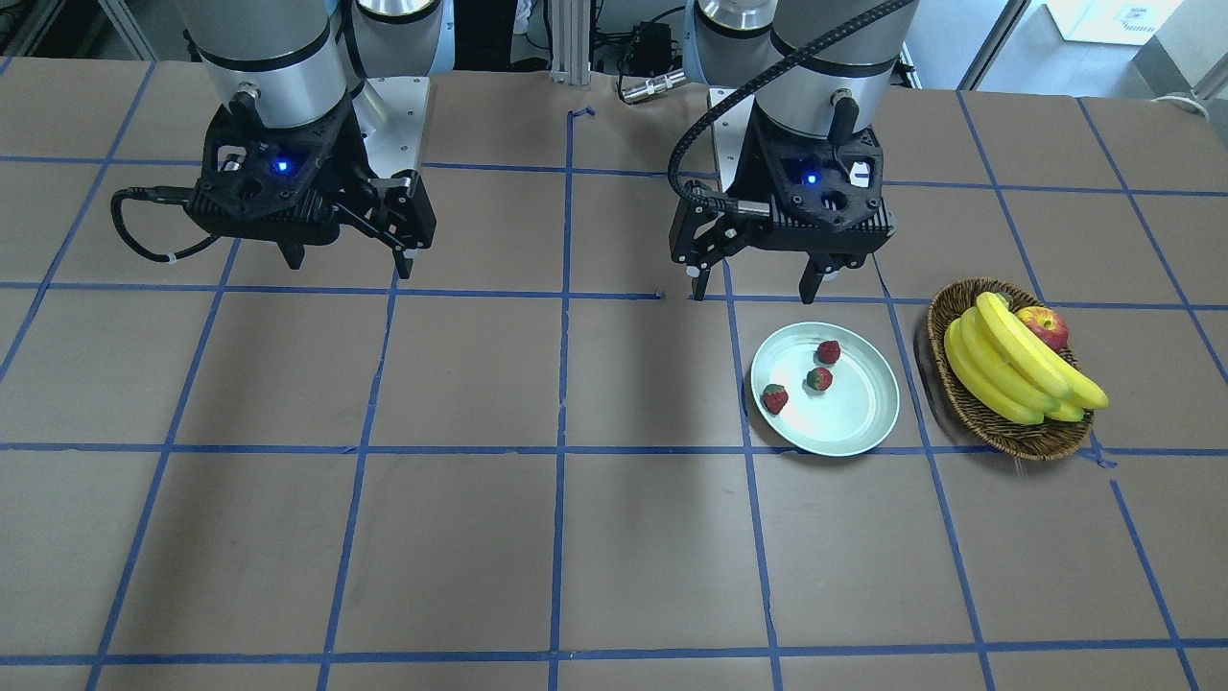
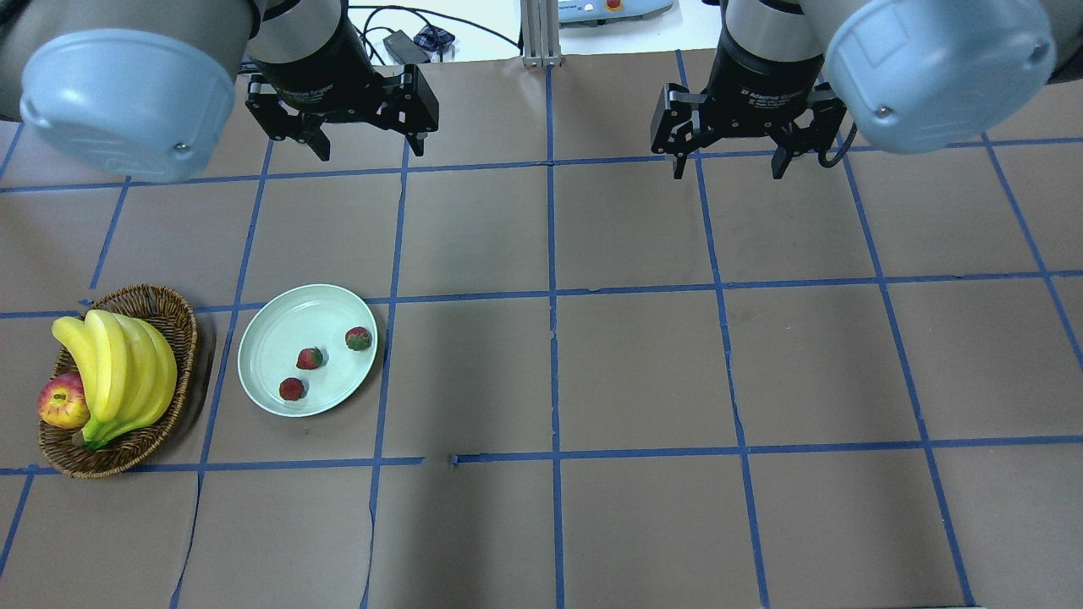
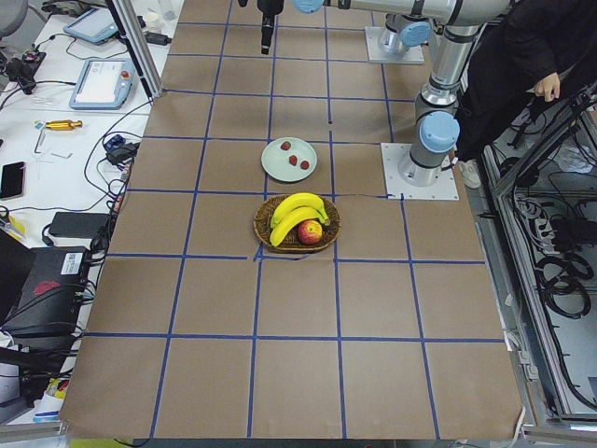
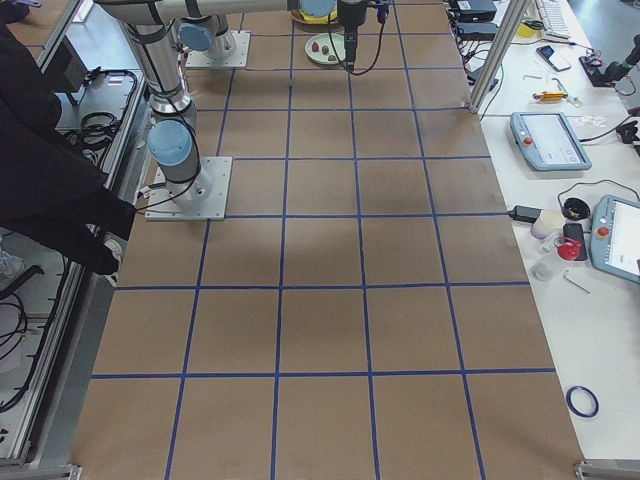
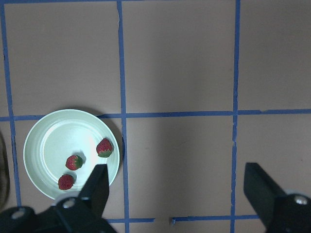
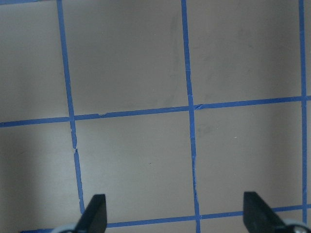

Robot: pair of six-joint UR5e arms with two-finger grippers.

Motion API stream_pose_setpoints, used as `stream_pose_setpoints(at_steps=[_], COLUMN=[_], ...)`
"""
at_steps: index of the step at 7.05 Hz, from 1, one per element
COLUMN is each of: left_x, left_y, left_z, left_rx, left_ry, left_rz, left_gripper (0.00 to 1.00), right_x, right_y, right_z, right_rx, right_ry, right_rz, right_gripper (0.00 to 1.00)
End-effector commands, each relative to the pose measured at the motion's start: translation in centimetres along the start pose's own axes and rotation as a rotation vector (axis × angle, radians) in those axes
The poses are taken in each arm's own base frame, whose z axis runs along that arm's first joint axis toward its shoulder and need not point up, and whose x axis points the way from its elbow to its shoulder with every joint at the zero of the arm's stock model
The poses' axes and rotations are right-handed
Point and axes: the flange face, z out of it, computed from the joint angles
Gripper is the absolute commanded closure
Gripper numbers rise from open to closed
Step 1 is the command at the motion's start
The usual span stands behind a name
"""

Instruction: Collect all strawberries into plate

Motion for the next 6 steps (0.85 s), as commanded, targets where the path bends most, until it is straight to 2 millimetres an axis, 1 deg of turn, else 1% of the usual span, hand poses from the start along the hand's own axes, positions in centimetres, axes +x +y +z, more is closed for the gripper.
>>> stream_pose_setpoints(at_steps=[1, 6], left_x=[-0.20, -0.71], left_y=[0.71, 0.50], left_z=[0.80, 0.66], left_rx=[-0.015, -0.008], left_ry=[-0.008, -0.028], left_rz=[-0.003, -0.012], left_gripper=[0.00, 0.00], right_x=[0.00, -0.08], right_y=[0.06, 0.07], right_z=[-0.05, 0.11], right_rx=[-0.001, -0.004], right_ry=[-0.001, -0.001], right_rz=[0.000, 0.000], right_gripper=[0.00, 0.00])
